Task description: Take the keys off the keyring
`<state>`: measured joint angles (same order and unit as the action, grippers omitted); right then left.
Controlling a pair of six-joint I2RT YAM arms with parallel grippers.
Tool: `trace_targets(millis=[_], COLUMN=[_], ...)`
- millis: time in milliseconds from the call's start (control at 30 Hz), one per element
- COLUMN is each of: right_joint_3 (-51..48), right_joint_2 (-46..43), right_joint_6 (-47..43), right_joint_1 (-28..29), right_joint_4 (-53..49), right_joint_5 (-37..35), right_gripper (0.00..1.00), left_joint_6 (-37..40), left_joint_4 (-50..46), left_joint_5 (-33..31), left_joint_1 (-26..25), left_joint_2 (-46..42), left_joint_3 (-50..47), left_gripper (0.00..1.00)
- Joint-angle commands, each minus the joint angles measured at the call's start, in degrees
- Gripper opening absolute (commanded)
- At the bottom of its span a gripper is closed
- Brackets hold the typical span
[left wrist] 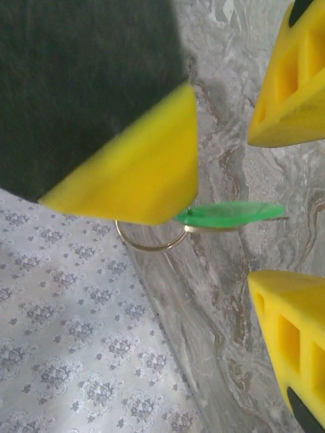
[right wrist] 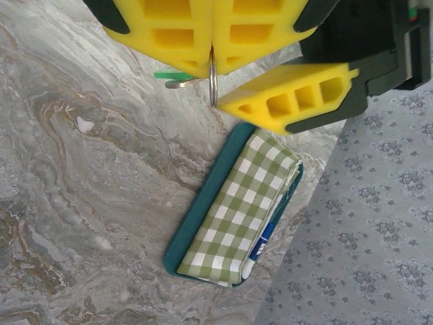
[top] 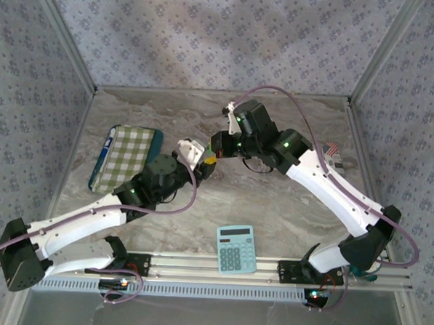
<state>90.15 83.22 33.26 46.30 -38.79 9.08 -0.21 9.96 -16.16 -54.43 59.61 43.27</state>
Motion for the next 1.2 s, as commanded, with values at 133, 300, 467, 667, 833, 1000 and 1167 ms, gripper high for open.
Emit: trace_targets(millis=[133,300,467,667,833,1000,1167], right_joint_3=[-0.85,-1.46,-1.82,-1.91,-1.91,-2.06,-2.35], right_joint_2=[-2.39,-2.79,-2.83,-2.77,-2.86,-3.12,-3.3], right_joint_6=[1.45,1.7,1.81,1.99,2.16,2.18,2.03], right_joint_1=[0.55,0.55,0.53,0.43,0.42,0.38,0.33], right_joint_4=[1.89,1.09,1.64,2.14,2.0,1.69,1.47], right_joint_5=[0.83,0.76,1.0,1.03,0.85,0.83,1.01], right_gripper=[0.0,0.0,0.0,0.0,0.0,0.0,0.0], left_joint_6=[0.65,0.48,0.6,0.4,0.07,0.03,-0.27], left_joint_4=[4.57,4.76,3.1,1.59,0.55,-0.78,-3.46], left_joint_5=[-5.4,-5.76,-5.58,-3.6,-1.79,-0.17,2.6], left_joint_1=[-0.23,-0.23,-0.23,-0.23,-0.23,-0.23,-0.23], left_joint_2=[2.52,1.13,-1.01,-2.31,-2.74,-3.58,-4.49], left_joint_3=[3.06,2.44,1.69,1.55,1.73,1.89,2.8], left_gripper=[0.5,0.4,0.3,0.2,0.07,0.0,0.0])
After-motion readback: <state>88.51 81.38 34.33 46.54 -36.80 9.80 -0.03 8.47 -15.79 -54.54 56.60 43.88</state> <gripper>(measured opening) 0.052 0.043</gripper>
